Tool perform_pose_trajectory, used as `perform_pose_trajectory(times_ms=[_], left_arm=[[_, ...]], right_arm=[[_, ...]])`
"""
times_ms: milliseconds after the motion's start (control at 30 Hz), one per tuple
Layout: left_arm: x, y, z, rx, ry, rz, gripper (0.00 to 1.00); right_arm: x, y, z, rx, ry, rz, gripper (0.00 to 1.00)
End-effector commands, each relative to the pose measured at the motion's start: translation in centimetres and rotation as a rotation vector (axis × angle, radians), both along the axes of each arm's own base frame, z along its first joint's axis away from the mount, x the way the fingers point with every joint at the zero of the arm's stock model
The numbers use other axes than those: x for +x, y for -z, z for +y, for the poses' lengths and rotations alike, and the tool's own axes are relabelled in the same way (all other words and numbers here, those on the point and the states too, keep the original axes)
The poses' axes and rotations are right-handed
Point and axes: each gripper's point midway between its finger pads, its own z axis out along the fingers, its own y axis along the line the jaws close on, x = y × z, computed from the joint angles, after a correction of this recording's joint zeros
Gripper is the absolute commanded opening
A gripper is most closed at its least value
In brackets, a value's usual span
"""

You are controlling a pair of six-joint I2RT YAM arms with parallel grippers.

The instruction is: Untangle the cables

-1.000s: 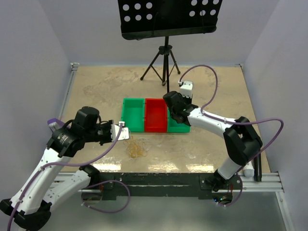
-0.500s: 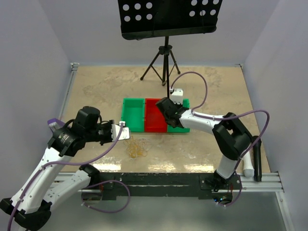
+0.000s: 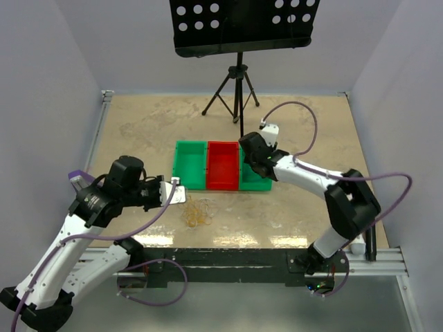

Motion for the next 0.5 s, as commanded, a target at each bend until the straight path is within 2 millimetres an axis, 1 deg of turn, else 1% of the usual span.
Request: perform_pose_trajectory(times_ms=[0, 33, 100, 133, 200, 267, 300, 333, 400, 467], left_arm=[[0.3, 0.6, -0.6, -0.012, 0.017, 0.015, 0.00], [0.4, 0.7, -0.6, -0.010, 0.014, 0.020, 0.00], [0.3, 1.1, -0.7, -0.009, 0.013, 0.028, 0.00], [0.3, 1.5, -0.6, -0.008, 0.007, 0.033, 0.00], [0.5, 1.8, -0.6, -0.010, 0.001, 0.029, 0.00], [0.7, 1.9, -0.7, -0.013, -0.008, 0.026, 0.00], [0.8, 2.0, -0.7, -0.013, -0.014, 0.026, 0.00], [1.0, 2.0, -0.7, -0.010, -0.019, 0.025, 0.00], [1.2, 2.2, -0.5, -0.003, -0.033, 0.030, 0.00], [1.2, 2.4, -0.4, 0.006, -0.041, 0.030, 0.00]], right_arm=[[-0.4, -8.5, 2.0, 0.160, -0.083, -0.174, 0.56], [-1.2, -9.8, 2.4, 0.180, -0.119, -0.200, 0.60], [-3.1, -10.6, 3.2, 0.222, -0.189, -0.215, 0.65], [-4.2, -10.4, 3.7, 0.237, -0.223, -0.214, 0.66], [-7.0, -10.0, 5.4, 0.264, -0.310, -0.212, 0.68], [-9.9, -8.9, 7.5, 0.292, -0.403, -0.186, 0.68], [-11.6, -8.0, 8.7, 0.313, -0.461, -0.165, 0.68], [-13.0, -6.7, 9.5, 0.320, -0.498, -0.137, 0.68], [-15.2, -4.3, 10.9, 0.325, -0.554, -0.078, 0.68], [-16.8, -2.6, 12.4, 0.335, -0.603, -0.045, 0.67]])
